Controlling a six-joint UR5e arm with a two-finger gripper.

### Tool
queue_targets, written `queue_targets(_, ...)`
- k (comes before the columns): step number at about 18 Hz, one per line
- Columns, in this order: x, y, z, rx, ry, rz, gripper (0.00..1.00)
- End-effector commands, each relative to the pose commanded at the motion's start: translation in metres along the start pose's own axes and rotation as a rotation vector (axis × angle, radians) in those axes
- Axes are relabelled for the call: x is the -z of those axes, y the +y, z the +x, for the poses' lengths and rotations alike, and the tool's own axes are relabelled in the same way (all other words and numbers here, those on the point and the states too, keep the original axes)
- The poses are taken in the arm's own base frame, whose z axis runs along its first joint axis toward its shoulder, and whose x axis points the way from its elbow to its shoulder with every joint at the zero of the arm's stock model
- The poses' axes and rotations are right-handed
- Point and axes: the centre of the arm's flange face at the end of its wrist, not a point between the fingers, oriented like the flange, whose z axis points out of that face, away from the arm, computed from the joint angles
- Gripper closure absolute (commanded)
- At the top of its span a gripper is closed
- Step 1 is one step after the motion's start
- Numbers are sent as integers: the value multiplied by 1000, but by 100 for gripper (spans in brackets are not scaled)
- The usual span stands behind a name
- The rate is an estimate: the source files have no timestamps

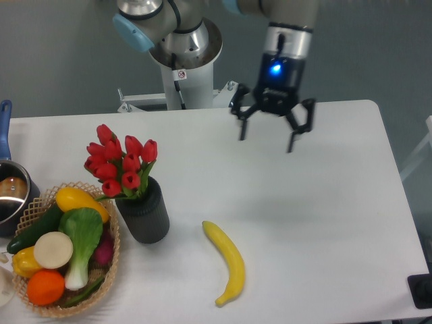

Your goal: Insert the flowers into the vase

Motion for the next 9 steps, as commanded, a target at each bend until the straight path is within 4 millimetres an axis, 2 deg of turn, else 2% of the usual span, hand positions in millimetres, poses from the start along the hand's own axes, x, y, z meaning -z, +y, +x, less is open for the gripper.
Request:
queue_targets(3, -23, 18, -21, -54, -23, -152, 0)
queue_targets(4, -37, 28, -27, -53, -21, -220, 0)
queue_targets(6, -76, 51, -27, -75, 6, -374, 0)
queue_targets(7, -86, 46, -21, -127, 10, -426, 0)
queue_targets(9, -105, 53, -17, -146, 30, -480, 0)
